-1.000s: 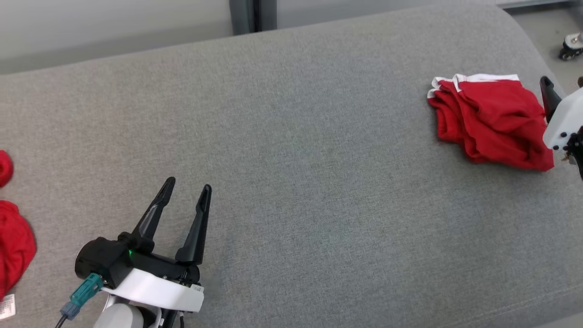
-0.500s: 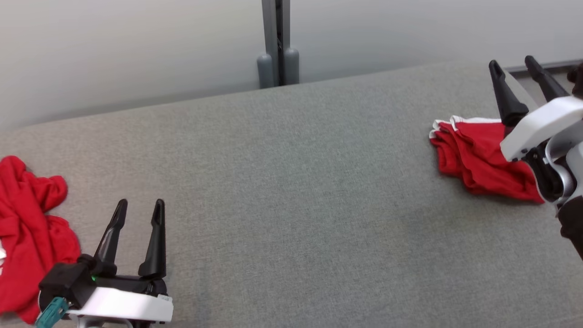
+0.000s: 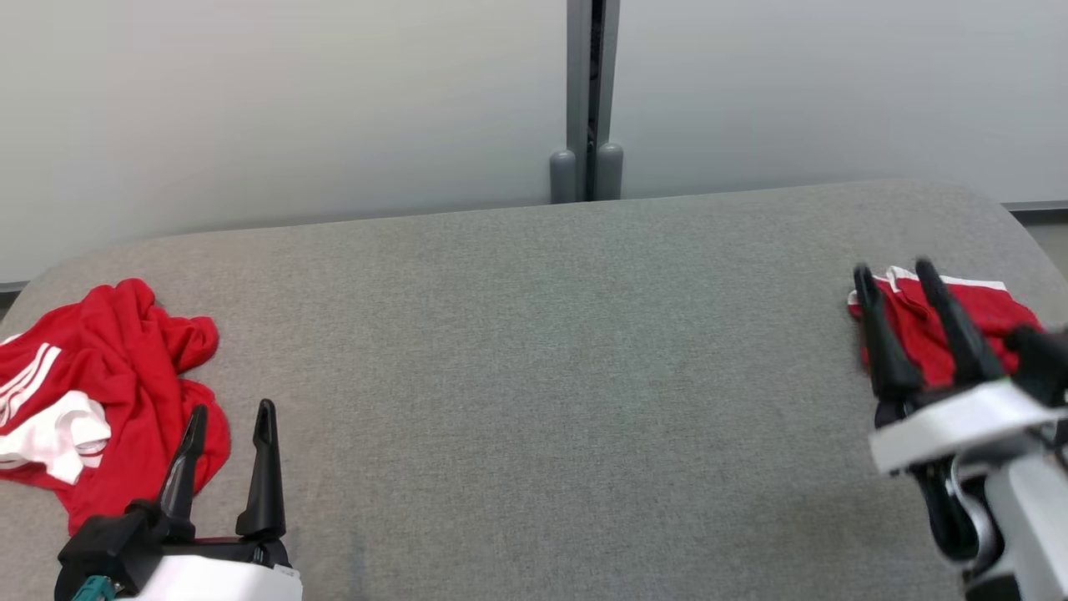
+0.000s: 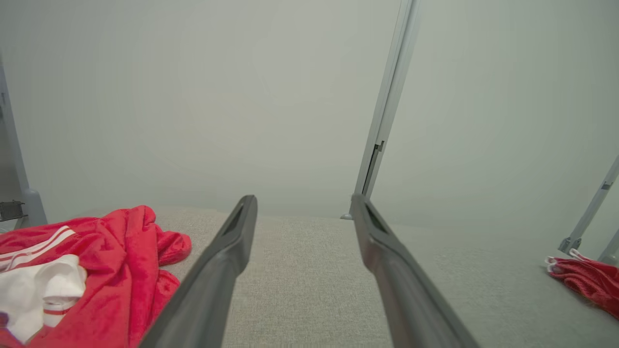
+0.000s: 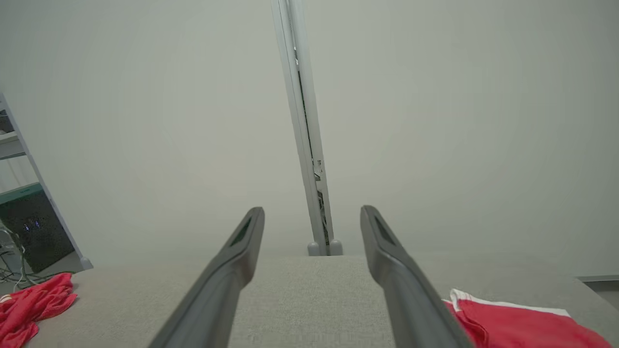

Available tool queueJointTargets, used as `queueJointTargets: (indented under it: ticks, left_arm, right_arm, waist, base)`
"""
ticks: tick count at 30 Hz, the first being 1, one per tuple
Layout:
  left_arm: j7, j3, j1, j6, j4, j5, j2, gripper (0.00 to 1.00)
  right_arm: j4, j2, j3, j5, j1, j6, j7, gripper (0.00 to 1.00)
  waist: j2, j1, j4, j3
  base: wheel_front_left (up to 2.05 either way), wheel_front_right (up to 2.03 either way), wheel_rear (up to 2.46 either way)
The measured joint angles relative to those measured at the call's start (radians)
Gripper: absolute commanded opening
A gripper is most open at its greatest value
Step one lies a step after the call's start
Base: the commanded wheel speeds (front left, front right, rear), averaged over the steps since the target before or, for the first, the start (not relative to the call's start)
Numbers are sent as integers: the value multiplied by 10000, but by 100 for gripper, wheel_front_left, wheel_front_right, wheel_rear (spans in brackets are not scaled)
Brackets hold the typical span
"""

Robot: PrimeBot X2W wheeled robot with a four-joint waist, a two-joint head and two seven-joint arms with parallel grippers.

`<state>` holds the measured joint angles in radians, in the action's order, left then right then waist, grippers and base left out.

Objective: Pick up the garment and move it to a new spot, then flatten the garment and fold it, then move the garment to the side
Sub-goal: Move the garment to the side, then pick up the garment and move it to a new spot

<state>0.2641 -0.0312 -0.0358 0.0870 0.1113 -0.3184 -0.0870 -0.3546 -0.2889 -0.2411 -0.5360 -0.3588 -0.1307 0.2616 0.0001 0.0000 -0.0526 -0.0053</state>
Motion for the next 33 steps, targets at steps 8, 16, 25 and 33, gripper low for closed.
queueJointTargets:
  ticks: [8, 16, 25, 33]
  left_arm:
    - [0, -153, -35, 90, 207, 10, 77, 100]
    - [0, -295, -222, 174, 270, 362, 224, 100]
    - [0, -351, -238, 130, 401, 769, 337, 100]
    - [0, -303, -234, 146, 533, 826, 362, 100]
  right_arm:
    - [1413, 1478, 1363, 1085, 2492, 0, 0, 100]
    - [1804, 1820, 1078, 1425, 3426, 0, 0, 100]
    - [1902, 1954, 1039, 1858, 3309, 0, 0, 100]
    - [1918, 1985, 1058, 2033, 3244, 0, 0, 100]
  waist:
    - [-1, 0, 245, 45]
    - [0, 0, 277, 36]
    - [0, 0, 224, 64]
    - [0, -1, 224, 74]
  base:
    - [0, 0, 0]
    - [0, 0, 0]
    - [0, 0, 0]
    - [0, 0, 0]
